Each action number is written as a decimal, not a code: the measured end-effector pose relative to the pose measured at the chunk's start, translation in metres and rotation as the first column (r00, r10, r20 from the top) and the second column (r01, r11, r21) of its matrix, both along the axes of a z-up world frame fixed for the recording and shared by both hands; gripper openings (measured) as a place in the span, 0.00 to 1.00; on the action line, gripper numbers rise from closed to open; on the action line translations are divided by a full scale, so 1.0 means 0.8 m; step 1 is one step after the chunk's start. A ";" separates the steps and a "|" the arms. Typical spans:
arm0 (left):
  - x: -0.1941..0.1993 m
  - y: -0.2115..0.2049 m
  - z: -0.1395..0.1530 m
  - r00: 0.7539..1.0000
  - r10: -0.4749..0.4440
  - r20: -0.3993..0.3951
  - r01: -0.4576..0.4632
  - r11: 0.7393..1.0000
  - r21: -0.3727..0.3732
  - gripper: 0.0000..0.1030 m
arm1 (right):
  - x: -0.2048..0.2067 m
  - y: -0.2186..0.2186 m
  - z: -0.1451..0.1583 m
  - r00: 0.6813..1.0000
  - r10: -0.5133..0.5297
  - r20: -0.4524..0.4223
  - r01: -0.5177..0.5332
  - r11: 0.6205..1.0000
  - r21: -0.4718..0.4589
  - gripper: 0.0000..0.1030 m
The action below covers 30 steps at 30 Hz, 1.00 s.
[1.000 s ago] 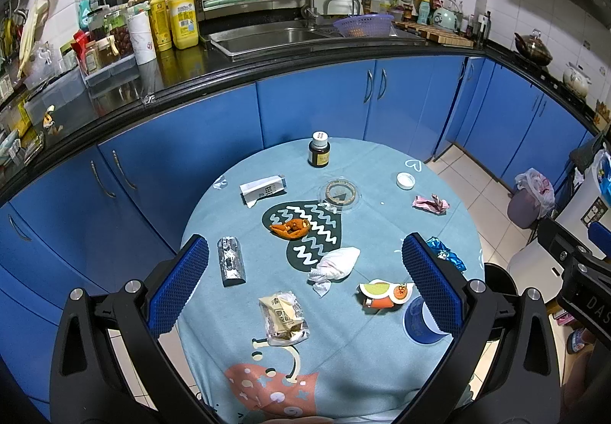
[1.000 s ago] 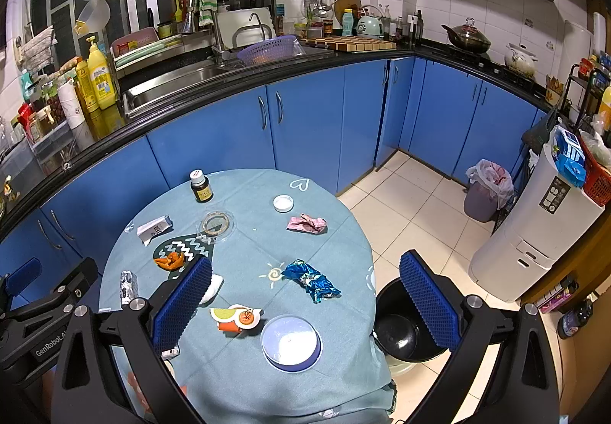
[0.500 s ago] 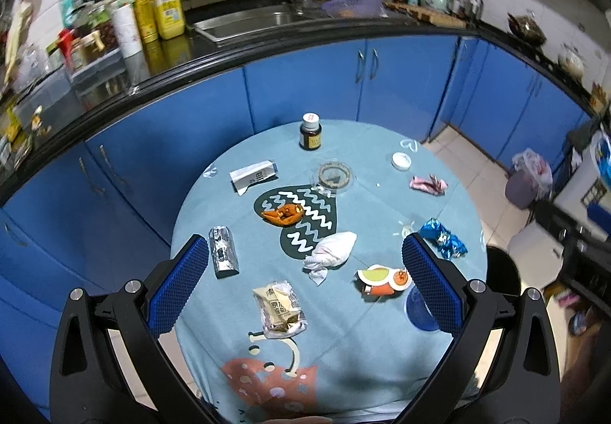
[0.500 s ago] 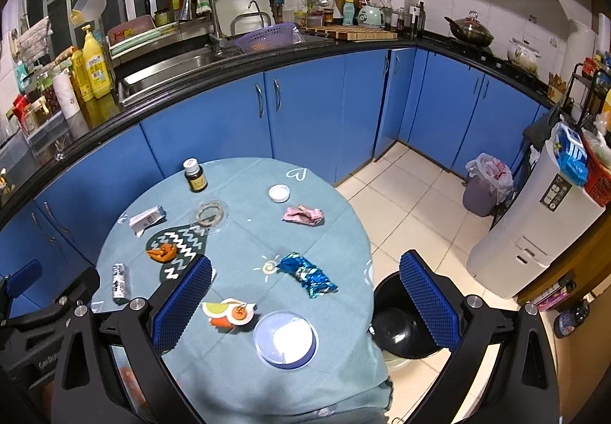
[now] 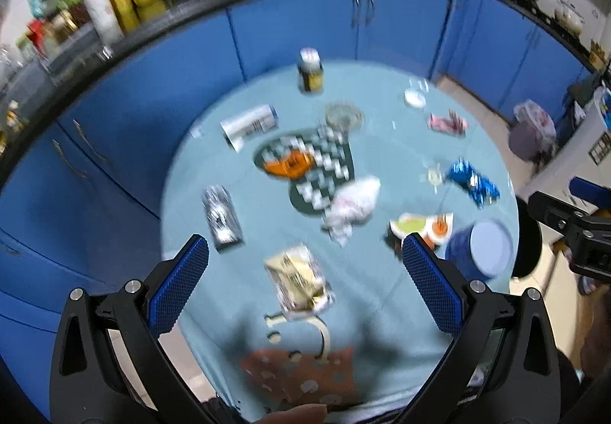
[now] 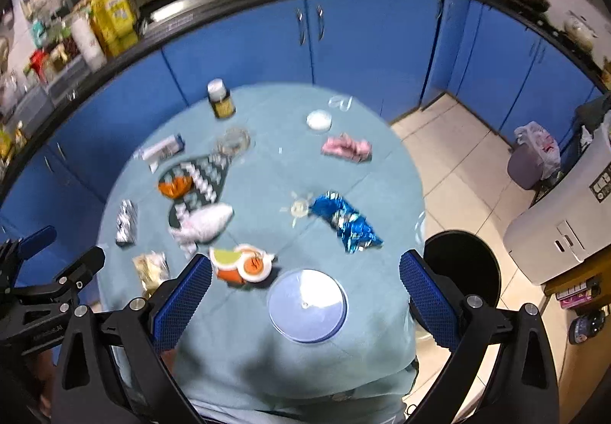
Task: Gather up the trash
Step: 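Grasp the printed snack bag with the left gripper while the right gripper grasps the blue cup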
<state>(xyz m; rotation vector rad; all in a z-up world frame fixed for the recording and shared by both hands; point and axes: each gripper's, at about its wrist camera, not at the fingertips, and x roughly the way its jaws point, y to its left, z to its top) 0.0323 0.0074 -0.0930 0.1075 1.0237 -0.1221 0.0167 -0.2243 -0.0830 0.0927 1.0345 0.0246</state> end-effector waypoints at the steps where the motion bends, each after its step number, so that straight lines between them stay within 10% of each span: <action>1: 0.002 0.001 -0.009 1.000 -0.002 -0.023 0.002 1.000 -0.002 0.97 | 0.002 0.002 -0.013 0.999 0.013 -0.029 -0.013 1.000 -0.007 0.93; 14: 0.038 0.014 -0.126 0.943 0.013 -0.332 -0.029 0.999 -0.041 0.97 | 0.020 0.012 -0.121 0.954 0.059 -0.293 -0.068 0.997 -0.020 0.93; 30: 0.056 0.023 -0.165 0.913 0.051 -0.405 -0.063 0.998 -0.016 0.72 | 0.050 0.012 -0.152 0.925 0.059 -0.376 -0.067 0.998 -0.009 0.82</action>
